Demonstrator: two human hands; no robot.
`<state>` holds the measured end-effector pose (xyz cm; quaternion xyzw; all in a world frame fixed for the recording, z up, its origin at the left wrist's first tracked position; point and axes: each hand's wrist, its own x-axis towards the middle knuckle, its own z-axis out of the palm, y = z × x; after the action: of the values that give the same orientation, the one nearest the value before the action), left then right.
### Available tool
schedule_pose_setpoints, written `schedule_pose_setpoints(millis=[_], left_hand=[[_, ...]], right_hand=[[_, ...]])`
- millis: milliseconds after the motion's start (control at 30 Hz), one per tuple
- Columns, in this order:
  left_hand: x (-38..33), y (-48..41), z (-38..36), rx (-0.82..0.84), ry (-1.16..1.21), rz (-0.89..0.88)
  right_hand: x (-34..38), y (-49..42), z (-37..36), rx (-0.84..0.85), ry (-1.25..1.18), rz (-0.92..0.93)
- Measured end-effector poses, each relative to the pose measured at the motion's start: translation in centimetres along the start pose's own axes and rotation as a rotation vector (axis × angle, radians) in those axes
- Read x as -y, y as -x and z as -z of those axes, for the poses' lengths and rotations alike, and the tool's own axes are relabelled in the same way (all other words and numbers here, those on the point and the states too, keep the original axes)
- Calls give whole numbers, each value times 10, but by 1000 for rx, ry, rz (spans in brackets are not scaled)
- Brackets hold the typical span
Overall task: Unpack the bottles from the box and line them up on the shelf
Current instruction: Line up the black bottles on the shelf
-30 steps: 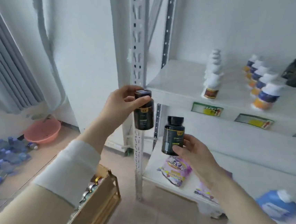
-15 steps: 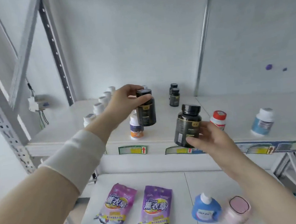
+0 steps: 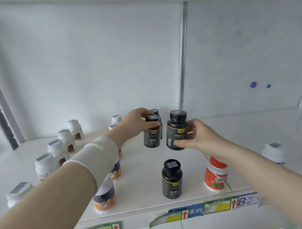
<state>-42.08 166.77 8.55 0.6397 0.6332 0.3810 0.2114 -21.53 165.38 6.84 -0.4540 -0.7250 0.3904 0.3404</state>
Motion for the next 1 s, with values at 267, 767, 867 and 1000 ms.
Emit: schedule_pose_setpoints(millis=[267, 767, 867, 1000], left_hand=[[25, -48, -20, 124, -114, -21], [42, -66, -37, 226, -220, 19], [43, -67, -37, 241, -237, 18], [45, -70, -36, 239, -246, 20]], right_hand=[[-21, -44, -8, 281, 162, -90], [-38, -71, -30, 481, 488, -5], [-40, -73, -31, 499, 512, 0], [-39, -78, -30, 526, 540, 26]])
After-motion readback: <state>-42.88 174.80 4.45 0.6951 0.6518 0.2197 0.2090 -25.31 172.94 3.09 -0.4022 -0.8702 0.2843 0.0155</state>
